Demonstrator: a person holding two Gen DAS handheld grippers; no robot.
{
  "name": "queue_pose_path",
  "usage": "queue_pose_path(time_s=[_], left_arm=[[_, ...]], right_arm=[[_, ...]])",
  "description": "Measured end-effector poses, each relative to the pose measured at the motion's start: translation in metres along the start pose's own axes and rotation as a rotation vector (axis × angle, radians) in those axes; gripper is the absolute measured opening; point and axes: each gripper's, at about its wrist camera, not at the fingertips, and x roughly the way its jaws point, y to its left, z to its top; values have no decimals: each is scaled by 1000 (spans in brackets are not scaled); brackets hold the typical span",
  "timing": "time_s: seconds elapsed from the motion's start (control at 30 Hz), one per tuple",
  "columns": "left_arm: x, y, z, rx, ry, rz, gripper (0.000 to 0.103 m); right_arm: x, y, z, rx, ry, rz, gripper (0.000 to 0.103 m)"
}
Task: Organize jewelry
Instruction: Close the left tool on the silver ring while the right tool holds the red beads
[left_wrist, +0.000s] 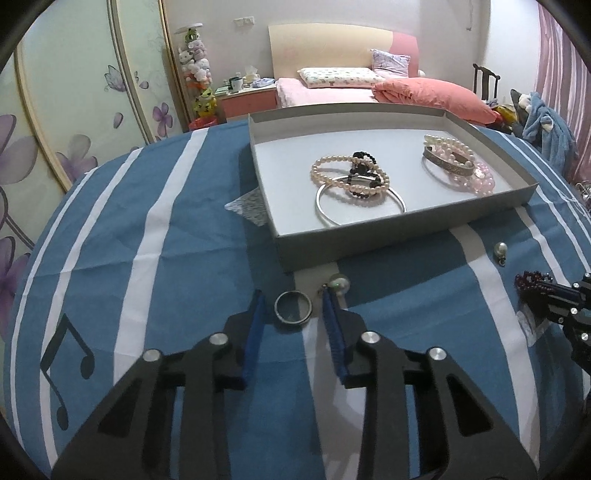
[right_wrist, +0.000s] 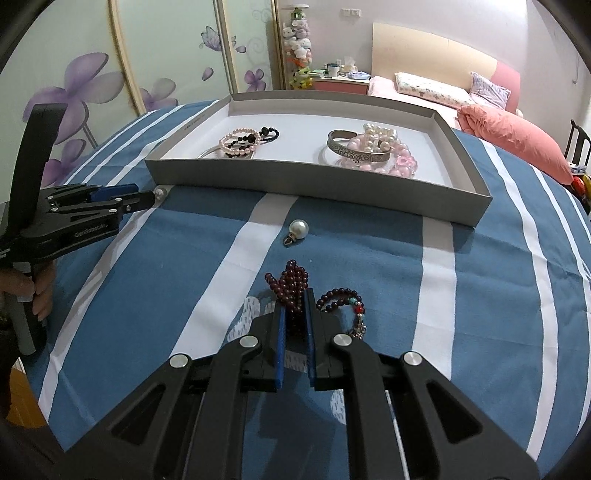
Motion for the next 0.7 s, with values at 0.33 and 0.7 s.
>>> queue_pose_path(time_s=[0.33,0.7], left_arm=[[-14,-6,-17,-10,5,-16,22],[-23,-25,-30,11,2,-53,22]], right_arm=[[1,-4,4,51,-1,-41,10],[2,-7,3,111,-26,-102,10]])
